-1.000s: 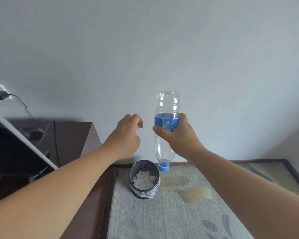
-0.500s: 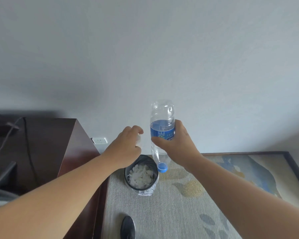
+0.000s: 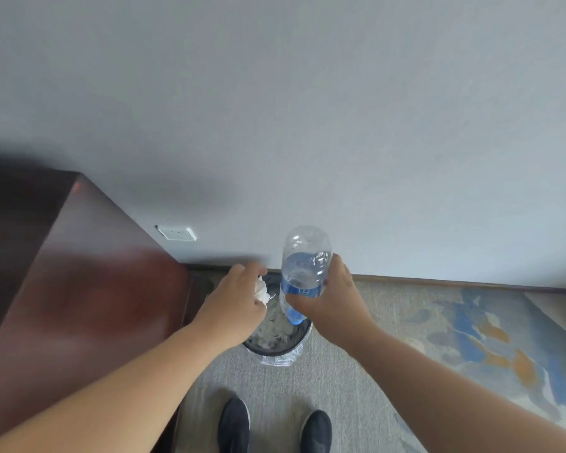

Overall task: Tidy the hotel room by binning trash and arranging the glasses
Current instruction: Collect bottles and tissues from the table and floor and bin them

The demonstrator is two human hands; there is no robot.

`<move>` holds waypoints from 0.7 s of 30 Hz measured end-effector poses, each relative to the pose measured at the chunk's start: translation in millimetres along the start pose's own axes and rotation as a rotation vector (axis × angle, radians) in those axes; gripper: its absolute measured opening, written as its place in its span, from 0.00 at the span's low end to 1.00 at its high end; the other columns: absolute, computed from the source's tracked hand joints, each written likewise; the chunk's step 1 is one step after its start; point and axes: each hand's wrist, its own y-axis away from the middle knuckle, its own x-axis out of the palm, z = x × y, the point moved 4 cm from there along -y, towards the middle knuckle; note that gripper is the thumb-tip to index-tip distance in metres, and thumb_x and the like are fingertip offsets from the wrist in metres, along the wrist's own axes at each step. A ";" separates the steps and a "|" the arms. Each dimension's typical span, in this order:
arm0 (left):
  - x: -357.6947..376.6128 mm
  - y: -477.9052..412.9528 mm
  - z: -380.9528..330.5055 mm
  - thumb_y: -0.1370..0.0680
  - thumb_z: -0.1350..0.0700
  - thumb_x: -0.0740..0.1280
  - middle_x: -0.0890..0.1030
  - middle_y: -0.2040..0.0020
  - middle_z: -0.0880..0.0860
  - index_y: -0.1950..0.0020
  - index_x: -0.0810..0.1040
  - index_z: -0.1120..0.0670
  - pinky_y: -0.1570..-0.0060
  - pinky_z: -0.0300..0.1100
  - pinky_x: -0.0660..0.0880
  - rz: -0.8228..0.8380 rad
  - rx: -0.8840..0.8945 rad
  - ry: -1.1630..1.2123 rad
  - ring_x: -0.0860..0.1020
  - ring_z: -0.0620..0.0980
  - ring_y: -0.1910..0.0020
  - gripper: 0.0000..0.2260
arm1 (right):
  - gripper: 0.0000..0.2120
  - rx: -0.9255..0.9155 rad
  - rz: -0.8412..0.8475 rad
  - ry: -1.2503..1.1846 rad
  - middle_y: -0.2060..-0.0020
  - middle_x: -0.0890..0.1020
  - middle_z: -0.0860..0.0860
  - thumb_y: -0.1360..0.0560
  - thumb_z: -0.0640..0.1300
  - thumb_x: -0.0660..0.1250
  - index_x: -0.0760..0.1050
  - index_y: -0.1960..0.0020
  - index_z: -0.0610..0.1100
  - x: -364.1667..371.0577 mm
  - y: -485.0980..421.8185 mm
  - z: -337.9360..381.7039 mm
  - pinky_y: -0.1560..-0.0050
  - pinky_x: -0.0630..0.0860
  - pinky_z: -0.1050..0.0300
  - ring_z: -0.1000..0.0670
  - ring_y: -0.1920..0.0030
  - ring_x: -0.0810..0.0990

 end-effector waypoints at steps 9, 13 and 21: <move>98.7 -42.3 71.0 0.23 0.59 0.62 0.66 0.40 0.51 0.31 0.61 0.48 0.51 0.43 0.72 0.050 -0.103 -0.029 0.71 0.49 0.46 0.22 | 0.26 0.039 0.088 0.090 0.47 0.75 0.55 0.33 0.51 0.74 0.65 0.40 0.54 72.5 -66.9 -96.0 0.51 0.78 0.51 0.53 0.49 0.77; 113.5 -55.9 82.2 0.25 0.55 0.65 0.66 0.38 0.51 0.33 0.63 0.47 0.49 0.48 0.74 0.051 -0.136 -0.039 0.73 0.52 0.45 0.21 | 0.29 0.053 0.115 0.107 0.46 0.75 0.54 0.34 0.50 0.75 0.65 0.38 0.54 87.4 -84.7 -117.4 0.53 0.78 0.53 0.53 0.49 0.77; 101.0 -56.4 88.6 0.24 0.53 0.65 0.65 0.34 0.51 0.30 0.63 0.48 0.47 0.44 0.70 0.015 -0.160 -0.083 0.71 0.51 0.38 0.23 | 0.43 0.152 0.177 0.136 0.28 0.63 0.51 0.30 0.48 0.73 0.52 0.23 0.52 88.2 -79.6 -135.1 0.61 0.67 0.69 0.56 0.50 0.68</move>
